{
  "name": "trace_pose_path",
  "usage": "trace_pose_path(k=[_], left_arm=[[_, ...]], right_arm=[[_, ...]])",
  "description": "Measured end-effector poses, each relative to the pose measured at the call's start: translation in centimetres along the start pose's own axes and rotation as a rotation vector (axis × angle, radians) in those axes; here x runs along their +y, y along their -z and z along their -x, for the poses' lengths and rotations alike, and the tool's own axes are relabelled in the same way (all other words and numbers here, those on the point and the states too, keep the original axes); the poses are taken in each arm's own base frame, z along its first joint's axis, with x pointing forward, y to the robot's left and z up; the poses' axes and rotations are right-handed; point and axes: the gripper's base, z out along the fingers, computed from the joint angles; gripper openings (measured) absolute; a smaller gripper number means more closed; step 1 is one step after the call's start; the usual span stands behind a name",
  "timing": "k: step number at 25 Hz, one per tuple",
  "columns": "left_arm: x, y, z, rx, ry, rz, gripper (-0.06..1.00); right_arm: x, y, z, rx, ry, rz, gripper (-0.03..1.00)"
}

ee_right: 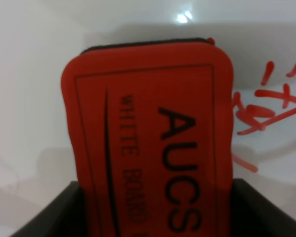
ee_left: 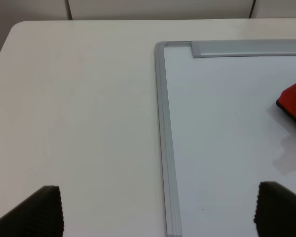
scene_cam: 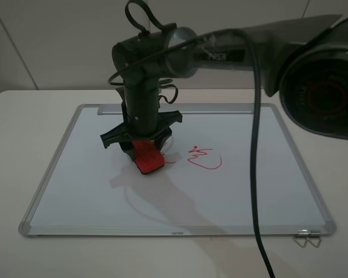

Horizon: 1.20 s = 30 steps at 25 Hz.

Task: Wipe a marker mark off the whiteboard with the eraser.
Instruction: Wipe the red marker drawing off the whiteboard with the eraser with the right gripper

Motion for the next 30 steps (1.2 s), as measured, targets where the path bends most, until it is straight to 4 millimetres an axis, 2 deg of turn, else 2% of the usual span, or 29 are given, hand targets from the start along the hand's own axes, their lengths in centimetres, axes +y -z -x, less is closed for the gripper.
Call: trace_pose_path(k=[7, 17, 20, 30], left_arm=[[0.0, 0.0, 0.0, 0.000, 0.000, 0.000, 0.77], [0.0, 0.0, 0.0, 0.000, 0.000, 0.000, 0.77], [0.0, 0.0, 0.0, 0.000, 0.000, 0.000, 0.77], [0.0, 0.0, 0.0, 0.000, 0.000, 0.000, 0.77]], right_arm=[[0.4, -1.7, -0.3, 0.044, -0.002, -0.035, 0.50], [0.2, -1.9, -0.1, 0.046, 0.057, -0.070, 0.50], [-0.8, -2.1, 0.3, 0.041, 0.088, -0.068, 0.50], [-6.4, -2.4, 2.5, -0.014, 0.108, -0.065, 0.50]])
